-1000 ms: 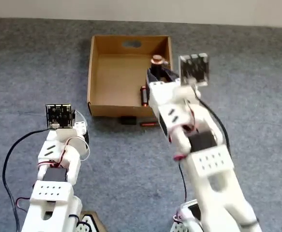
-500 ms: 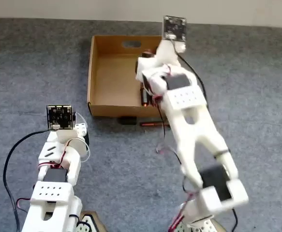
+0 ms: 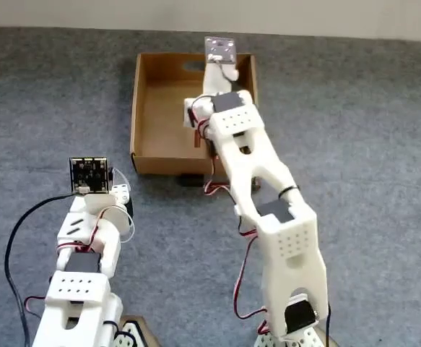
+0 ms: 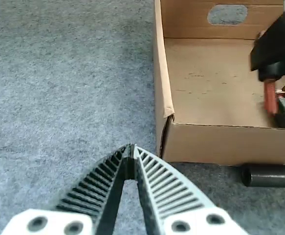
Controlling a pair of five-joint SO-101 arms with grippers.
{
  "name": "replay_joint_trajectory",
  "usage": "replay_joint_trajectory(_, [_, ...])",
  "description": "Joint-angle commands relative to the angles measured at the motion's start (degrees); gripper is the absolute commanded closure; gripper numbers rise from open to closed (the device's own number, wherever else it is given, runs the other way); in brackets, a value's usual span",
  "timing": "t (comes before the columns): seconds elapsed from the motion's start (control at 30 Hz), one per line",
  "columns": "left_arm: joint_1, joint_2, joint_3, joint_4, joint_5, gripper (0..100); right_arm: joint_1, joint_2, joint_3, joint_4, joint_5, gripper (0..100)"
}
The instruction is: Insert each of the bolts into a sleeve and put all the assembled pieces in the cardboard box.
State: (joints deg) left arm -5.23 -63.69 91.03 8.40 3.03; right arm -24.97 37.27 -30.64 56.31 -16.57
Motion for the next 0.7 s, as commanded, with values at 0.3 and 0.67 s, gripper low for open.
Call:
replay_joint_trajectory(0.3, [-0.3, -0.9, -0.3, -1.3, 0.4, 99, -0.9, 3.1, -4.1, 9.5, -0.7, 99.1])
replay_joint_trajectory(0.67, [-0.3, -0.9, -0.3, -1.3, 0.4, 99, -0.8, 3.3, -3.6, 9.7, -0.7, 99.1])
